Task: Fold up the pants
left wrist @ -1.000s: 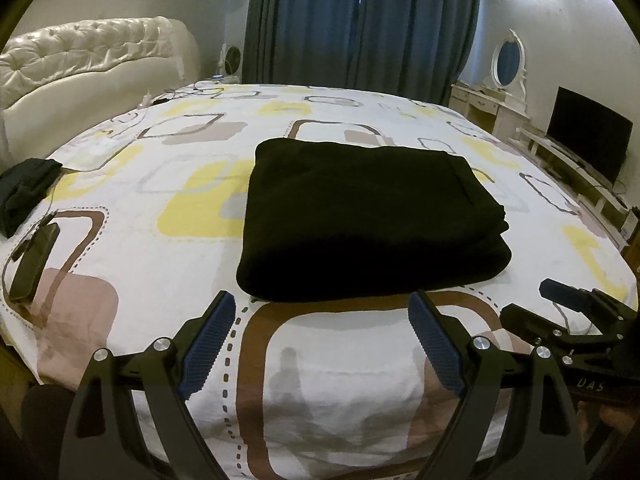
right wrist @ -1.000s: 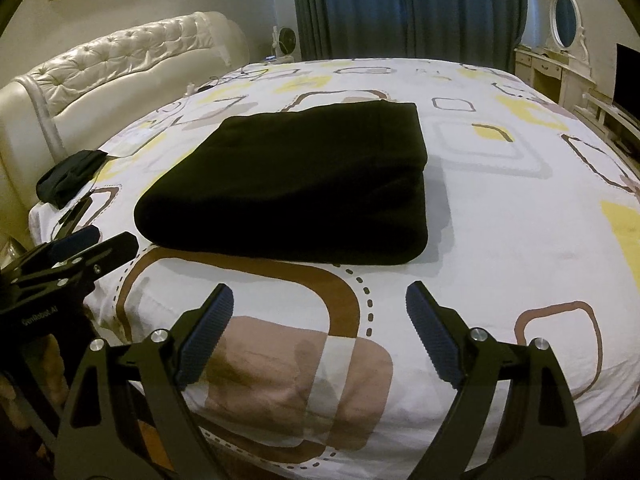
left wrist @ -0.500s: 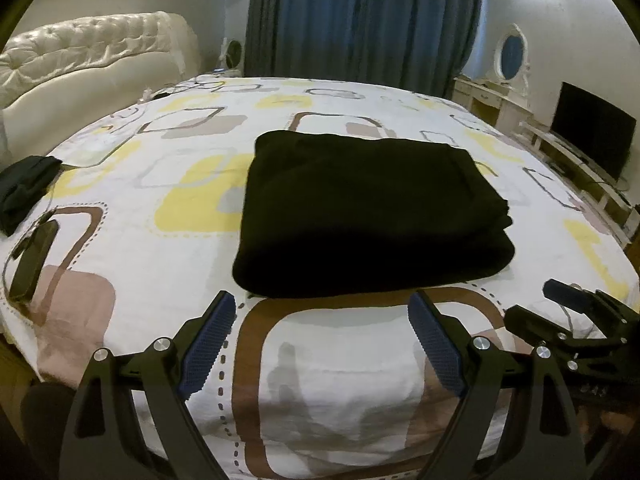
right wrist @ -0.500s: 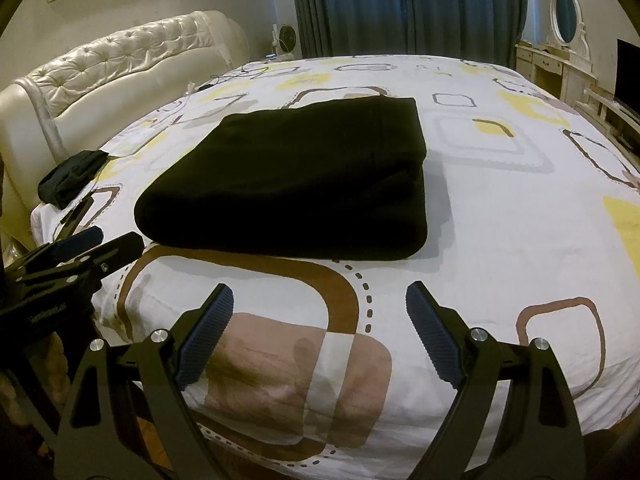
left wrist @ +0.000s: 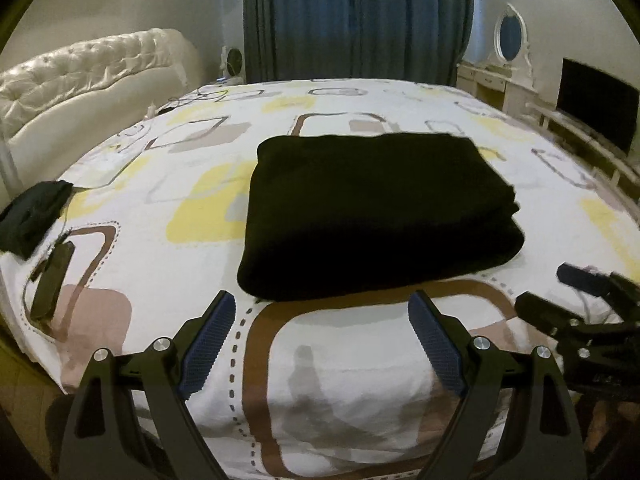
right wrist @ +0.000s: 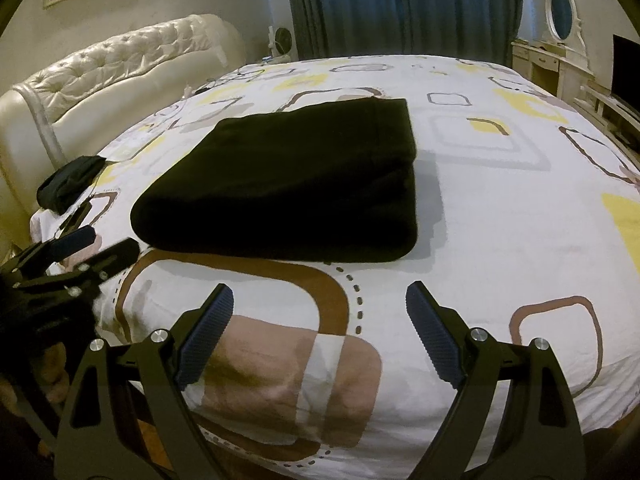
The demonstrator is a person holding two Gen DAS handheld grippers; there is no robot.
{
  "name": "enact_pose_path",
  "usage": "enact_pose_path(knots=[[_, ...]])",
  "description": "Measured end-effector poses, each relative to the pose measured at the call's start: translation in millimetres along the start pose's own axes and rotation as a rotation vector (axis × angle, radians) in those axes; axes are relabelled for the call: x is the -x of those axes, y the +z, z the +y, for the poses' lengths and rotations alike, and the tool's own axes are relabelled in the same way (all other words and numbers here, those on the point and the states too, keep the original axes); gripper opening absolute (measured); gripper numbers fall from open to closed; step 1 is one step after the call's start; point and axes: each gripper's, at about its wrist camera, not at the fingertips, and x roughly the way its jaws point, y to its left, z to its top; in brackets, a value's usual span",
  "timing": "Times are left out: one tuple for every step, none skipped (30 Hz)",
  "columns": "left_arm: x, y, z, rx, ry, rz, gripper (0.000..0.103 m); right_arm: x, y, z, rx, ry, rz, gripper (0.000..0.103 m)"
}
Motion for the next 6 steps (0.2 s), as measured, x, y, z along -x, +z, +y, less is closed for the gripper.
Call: enact_pose_path(knots=[[1.7, 0.7, 1.4, 0.016, -0.004, -0.008, 0.087, 1.5, 0.4, -1.9, -0.004, -0.003, -0.004, 0.089], [4.7, 1.9, 3.1, 0.028, -0.002, -0.021, 0.087, 2.9, 0.7, -4.0, -0.009, -0.006, -0.006, 0.089], [6.0, 2.9, 2.3, 0.022, 0.000, -0.025, 0.087, 4.2, 0.8, -6.3, -0.015, -0.007, -0.008, 0.089], [6.5, 3.6, 1.1, 0.015, -0.006, -0.025, 0.087, 5.1, 0.9, -8.4, -0.021, -0.007, -0.010, 0.089], [6.8, 4.7, 0.4, 0.011, -0.014, -0.020, 0.087, 5.9, 1.1, -10.6, -0.027, -0.008, -0.012, 0.089], [7.0, 5.1, 0.9, 0.013, -0.013, -0.013, 0.087, 7.0, 1.4, -13.7, -0.032, -0.013, -0.015, 0.089]])
